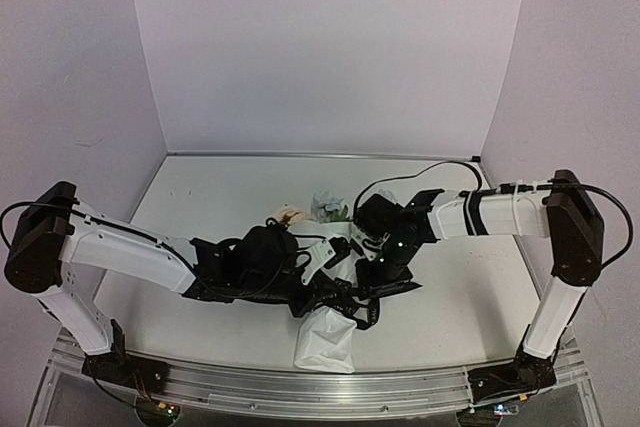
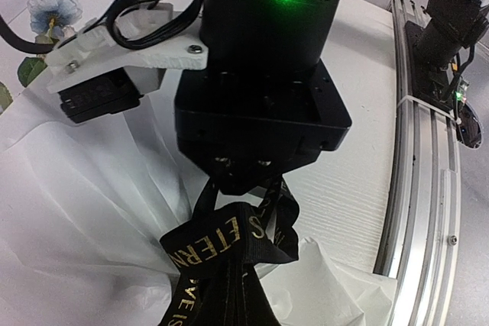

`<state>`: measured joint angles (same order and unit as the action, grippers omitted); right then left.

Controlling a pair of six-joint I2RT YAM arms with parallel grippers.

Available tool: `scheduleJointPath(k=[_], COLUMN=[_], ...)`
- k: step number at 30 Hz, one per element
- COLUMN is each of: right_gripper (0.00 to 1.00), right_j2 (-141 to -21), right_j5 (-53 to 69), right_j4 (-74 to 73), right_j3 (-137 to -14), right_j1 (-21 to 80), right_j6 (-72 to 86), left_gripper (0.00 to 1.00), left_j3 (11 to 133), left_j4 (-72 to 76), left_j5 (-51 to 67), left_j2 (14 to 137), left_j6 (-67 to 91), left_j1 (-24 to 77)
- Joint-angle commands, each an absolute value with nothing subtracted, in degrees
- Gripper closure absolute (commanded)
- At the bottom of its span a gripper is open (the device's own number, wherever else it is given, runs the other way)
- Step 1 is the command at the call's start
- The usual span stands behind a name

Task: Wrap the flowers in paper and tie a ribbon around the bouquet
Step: Cross the half-tied ribbon over the folded bouquet.

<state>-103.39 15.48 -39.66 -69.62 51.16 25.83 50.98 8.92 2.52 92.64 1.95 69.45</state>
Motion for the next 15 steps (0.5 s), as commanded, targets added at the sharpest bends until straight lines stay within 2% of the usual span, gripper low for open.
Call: scheduleJointPath(k=[1, 4, 6, 15], right_gripper=[0.81, 0.95, 1.0, 1.0], right_j2=[-100.28, -97.81, -95.88, -91.78], right_j5=[14.43, 12.39, 10.58, 7.18], right_j4=[-38.68, -38.67, -38.84, -41.31], right_j3=[-67.24, -66.25, -66.01, -70.29], right_j1=[51.15, 51.14, 51.15, 51.28], right_j6=[26.42, 26.8, 27.1, 27.13], left_gripper=[1.0, 1.0, 1.0, 1.0], left_j3=[50.36, 50.11, 49.67, 48.01], left_j4=[8.58, 8.27, 8.22, 7.91], left_j5=[0.99, 0.79, 0.65, 0.57], left_j2=[90.83, 90.8, 90.5, 89.83], left_j6=[2.89, 3.16, 3.46, 4.29], left_j1=[69.57, 69.61, 69.6, 69.57])
